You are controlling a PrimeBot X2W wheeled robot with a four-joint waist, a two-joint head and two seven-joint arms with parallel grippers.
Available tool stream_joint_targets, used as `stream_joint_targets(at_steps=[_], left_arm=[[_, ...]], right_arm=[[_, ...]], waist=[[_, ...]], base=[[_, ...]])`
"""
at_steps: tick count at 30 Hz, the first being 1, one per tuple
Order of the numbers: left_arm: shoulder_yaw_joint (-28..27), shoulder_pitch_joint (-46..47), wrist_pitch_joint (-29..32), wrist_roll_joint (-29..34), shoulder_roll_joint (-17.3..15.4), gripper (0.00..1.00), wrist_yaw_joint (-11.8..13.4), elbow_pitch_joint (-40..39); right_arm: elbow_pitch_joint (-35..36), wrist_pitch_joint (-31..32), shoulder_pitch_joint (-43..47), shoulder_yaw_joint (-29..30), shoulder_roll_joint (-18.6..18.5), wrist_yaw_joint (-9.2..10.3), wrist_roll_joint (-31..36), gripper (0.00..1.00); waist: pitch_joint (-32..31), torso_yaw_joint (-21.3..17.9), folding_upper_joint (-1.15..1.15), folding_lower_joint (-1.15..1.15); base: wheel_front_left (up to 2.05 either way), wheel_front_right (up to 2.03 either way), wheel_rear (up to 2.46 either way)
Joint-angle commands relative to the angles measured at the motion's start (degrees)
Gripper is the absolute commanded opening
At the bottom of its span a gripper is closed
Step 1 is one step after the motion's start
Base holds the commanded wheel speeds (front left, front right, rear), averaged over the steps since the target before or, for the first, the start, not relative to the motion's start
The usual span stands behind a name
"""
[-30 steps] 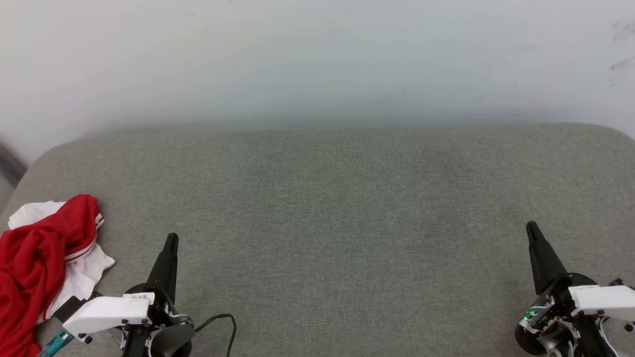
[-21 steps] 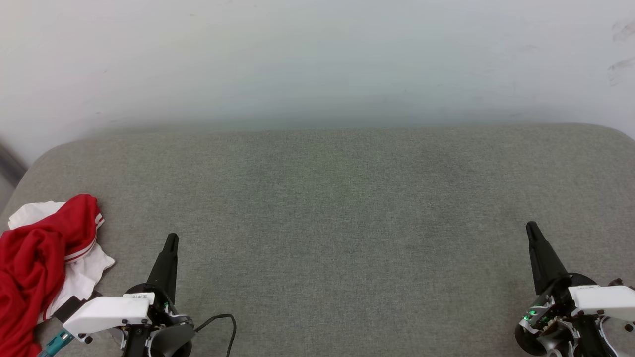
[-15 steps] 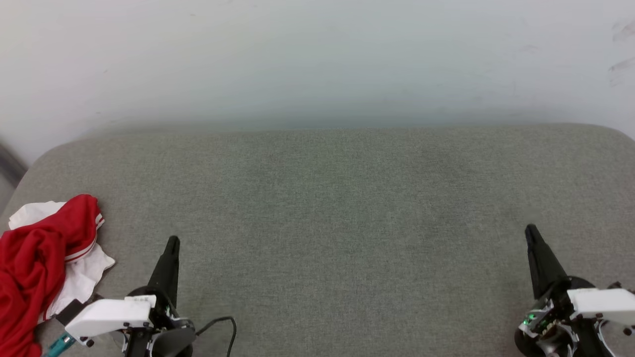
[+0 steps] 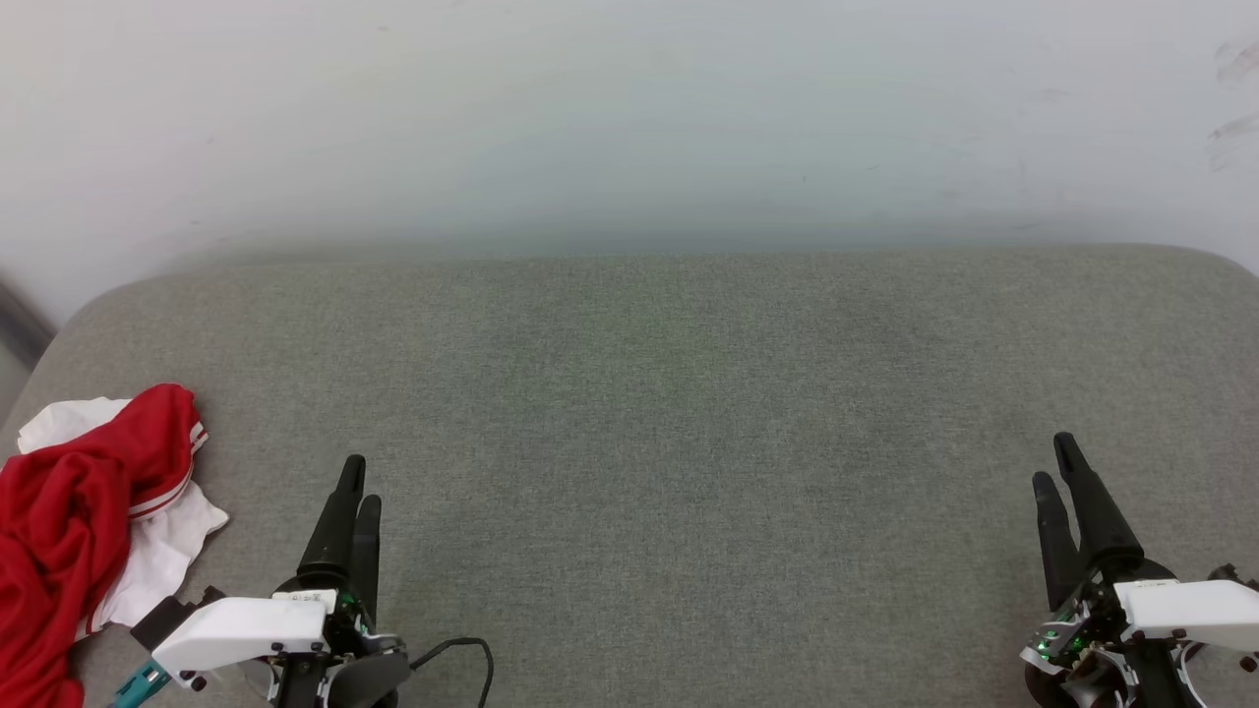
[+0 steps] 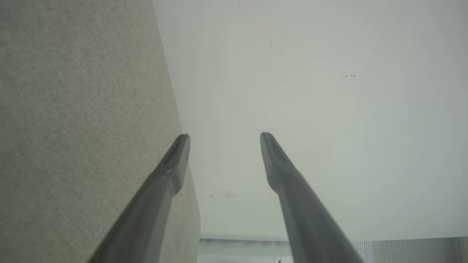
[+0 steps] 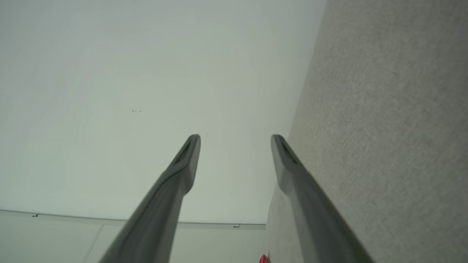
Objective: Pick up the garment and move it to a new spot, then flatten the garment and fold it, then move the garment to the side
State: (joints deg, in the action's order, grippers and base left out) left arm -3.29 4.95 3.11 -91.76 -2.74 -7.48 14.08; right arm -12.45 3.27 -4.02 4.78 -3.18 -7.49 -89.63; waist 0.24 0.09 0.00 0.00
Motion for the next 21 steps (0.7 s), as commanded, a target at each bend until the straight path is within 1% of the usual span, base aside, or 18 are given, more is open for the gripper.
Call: stream_joint_targets(at_steps=[1, 5, 10, 16, 21], left_arm=[[0.6, 1.8, -0.7, 0.7, -0.1, 1.00, 0.0, -1.5], [1.2, 1.9, -1.7, 2.8, -0.1, 1.00, 0.0, -2.4], [1.2, 2.0, -3.0, 7.5, -0.1, 1.00, 0.0, -3.4], [1.8, 1.9, -4.3, 14.9, -0.1, 1.00, 0.0, -4.9], [2.7, 1.9, -5.4, 22.9, -0.1, 1.00, 0.0, -5.4]], right_arm=[[1.6, -0.6, -0.3, -0.4, -0.8, -0.01, 0.9, 1.00], [2.5, -1.8, -0.2, -1.3, -1.4, -0.01, 3.0, 1.00], [3.3, -3.1, -0.1, -2.1, -2.1, -0.01, 7.1, 1.00], [4.5, -4.5, 0.0, -2.2, -1.9, -0.01, 13.8, 1.00], [5.3, -5.6, 0.2, -2.6, -2.2, -0.01, 20.7, 1.00]], waist=[[0.0, 0.0, 0.00, 0.00], [0.0, 0.1, 0.00, 0.00], [0.0, 0.1, 0.00, 0.00], [0.0, 0.2, 0.00, 0.00], [-0.1, 0.2, 0.00, 0.00]], base=[[0.00, 0.00, 0.00], [0.00, 0.00, 0.00], [0.00, 0.00, 0.00], [0.00, 0.00, 0.00], [0.00, 0.00, 0.00]])
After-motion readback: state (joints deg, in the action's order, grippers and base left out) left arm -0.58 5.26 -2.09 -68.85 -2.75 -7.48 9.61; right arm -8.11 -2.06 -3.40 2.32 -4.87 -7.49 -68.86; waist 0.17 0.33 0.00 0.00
